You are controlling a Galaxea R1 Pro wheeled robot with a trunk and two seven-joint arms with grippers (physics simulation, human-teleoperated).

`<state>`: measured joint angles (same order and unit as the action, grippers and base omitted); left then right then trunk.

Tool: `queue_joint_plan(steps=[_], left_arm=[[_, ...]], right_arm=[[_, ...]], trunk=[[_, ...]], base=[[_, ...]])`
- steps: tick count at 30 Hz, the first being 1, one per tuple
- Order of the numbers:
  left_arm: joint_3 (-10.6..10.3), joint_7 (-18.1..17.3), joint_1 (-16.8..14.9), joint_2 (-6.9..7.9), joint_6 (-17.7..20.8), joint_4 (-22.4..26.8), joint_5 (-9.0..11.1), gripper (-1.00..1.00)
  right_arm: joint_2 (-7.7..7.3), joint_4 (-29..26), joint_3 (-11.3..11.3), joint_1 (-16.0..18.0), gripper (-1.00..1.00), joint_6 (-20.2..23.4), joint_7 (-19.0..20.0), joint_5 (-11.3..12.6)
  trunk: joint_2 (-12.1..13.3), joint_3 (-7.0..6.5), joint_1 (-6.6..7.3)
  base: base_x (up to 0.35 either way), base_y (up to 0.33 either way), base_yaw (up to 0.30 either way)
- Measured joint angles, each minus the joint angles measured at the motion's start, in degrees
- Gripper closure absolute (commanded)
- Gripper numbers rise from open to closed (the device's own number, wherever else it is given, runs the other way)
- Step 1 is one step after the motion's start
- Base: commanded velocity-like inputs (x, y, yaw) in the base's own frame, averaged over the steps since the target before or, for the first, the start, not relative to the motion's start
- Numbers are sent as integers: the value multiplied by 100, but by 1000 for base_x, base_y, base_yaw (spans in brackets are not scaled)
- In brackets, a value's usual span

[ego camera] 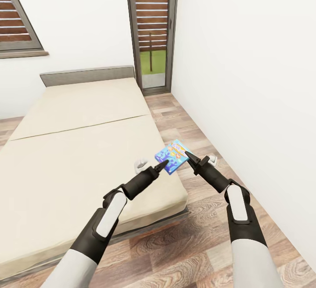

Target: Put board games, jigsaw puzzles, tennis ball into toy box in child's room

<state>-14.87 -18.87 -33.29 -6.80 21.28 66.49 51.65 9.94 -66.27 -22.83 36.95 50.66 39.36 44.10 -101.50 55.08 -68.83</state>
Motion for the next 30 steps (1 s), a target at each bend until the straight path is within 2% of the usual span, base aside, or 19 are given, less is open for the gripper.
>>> queue_joint_plan(steps=[20, 21, 23, 30], left_arm=[[98, -52, 16, 18, 14, 10, 2, -100], [98, -52, 16, 18, 14, 10, 2, 100], [97, -58, 16, 19, 19, 13, 24, 100], [102, -60, 19, 20, 28, 10, 36, 100]], right_arm=[[0, 0, -1, -1, 100, 1, 1, 0], [0, 0, -1, -1, 100, 1, 1, 0], [0, 3, 0, -1, 100, -28, 0, -72], [-1, -3, 1, -1, 100, -30, 6, -87]], trunk=[[0, 0, 0], [0, 0, 0], [0, 0, 0], [0, 0, 0]], base=[[0, 0, 0], [0, 0, 0], [0, 0, 0], [0, 0, 0]])
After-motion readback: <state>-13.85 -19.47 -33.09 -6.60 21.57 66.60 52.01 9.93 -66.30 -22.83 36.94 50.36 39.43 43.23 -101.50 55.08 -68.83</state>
